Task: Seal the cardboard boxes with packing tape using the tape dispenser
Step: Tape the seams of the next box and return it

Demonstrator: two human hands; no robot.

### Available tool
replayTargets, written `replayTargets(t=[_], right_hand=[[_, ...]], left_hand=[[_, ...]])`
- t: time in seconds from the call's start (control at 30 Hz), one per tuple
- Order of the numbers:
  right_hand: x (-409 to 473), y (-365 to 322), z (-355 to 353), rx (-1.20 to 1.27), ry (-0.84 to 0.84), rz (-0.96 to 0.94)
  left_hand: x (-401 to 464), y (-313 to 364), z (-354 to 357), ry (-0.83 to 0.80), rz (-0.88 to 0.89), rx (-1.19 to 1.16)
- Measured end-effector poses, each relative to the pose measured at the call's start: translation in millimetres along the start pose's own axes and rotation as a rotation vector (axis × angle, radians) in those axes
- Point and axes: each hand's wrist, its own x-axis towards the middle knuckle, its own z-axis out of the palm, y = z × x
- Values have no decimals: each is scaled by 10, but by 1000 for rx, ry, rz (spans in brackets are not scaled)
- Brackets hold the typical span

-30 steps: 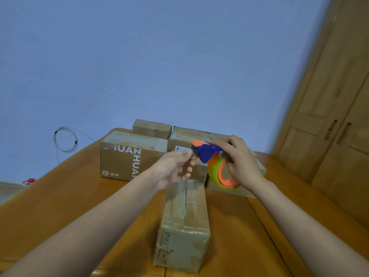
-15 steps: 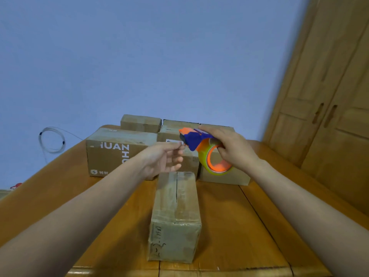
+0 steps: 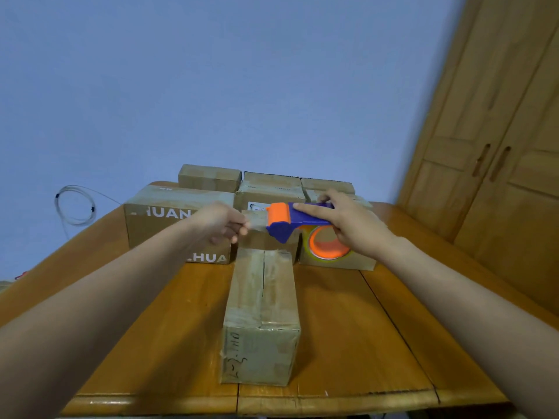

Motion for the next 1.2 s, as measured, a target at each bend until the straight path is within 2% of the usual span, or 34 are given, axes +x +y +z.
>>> replayTargets(t=[0.1,0.17,0.43,0.7,0.97,1.1,1.2], right_hand=[[-287,331,3,-38,-10,74],[-451,461,11,-51,-7,105],[-551,489,151,-83,-4,84],[-494,500,189,-98,3,68],[-605,395,444,-9,-5,144],[-801,162,754,122,-47,286],[-883,-31,943,230,9,350]], left_hand=[[-46,-207,-371,25,-7,47],[-80,-361,-513,-17,-31,38],[35,-565,-331,1,-77,-69],[27,-611,-292,65,-10,-81],[10,-836,-224,112,-41,-169],[-23,-1098,4,70,-136,-270],[17,-1231,242,81,-184,-337]])
